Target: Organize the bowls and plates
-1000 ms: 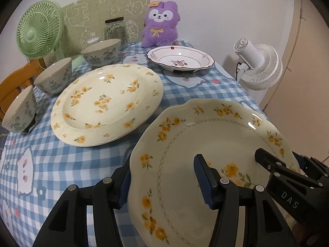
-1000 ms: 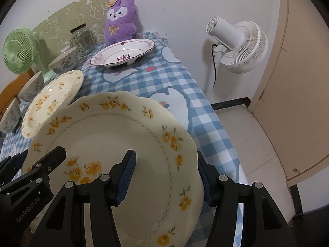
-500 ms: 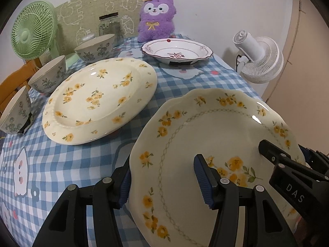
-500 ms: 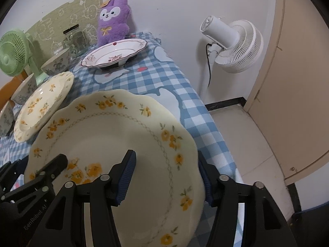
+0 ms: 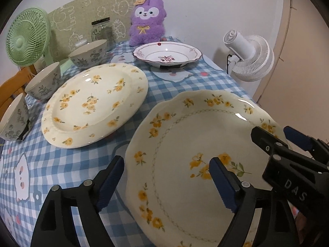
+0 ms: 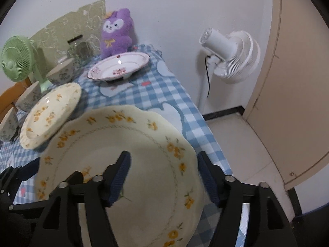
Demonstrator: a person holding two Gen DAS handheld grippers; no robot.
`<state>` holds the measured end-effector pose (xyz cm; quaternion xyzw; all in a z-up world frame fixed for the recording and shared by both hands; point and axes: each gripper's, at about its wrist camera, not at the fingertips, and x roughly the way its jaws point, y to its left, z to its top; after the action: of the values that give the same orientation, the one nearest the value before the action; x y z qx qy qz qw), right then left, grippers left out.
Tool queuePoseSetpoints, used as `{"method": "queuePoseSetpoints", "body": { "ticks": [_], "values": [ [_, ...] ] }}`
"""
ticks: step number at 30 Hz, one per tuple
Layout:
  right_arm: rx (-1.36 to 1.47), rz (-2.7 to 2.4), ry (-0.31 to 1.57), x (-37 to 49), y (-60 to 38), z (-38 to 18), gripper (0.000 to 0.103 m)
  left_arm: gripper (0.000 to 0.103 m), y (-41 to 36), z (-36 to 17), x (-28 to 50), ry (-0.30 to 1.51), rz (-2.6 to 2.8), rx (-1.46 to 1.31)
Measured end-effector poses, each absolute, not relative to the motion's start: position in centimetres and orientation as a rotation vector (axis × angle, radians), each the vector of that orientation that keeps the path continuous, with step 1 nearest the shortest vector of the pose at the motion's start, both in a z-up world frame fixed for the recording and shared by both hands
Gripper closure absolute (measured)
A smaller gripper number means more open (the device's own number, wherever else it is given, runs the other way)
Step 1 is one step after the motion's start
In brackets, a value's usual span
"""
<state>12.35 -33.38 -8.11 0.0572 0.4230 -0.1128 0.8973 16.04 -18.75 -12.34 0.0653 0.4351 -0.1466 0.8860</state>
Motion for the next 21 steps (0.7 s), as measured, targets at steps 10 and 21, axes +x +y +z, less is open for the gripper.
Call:
{"method": "queuePoseSetpoints", "body": {
  "ticks": [10, 21],
  "values": [
    [0.138, -0.205, 0.797, 11.0, -31.3, -5.0, 0.019, 0.014, -16.9, -9.5, 14.7, 0.837, -0.279, 0.121],
    [0.103, -0.183, 0.728, 9.0, -28.5, -1.2, 0.011, 0.009, -14.6, -6.1, 12.4, 0.762, -0.269, 0.09]
  ]
}}
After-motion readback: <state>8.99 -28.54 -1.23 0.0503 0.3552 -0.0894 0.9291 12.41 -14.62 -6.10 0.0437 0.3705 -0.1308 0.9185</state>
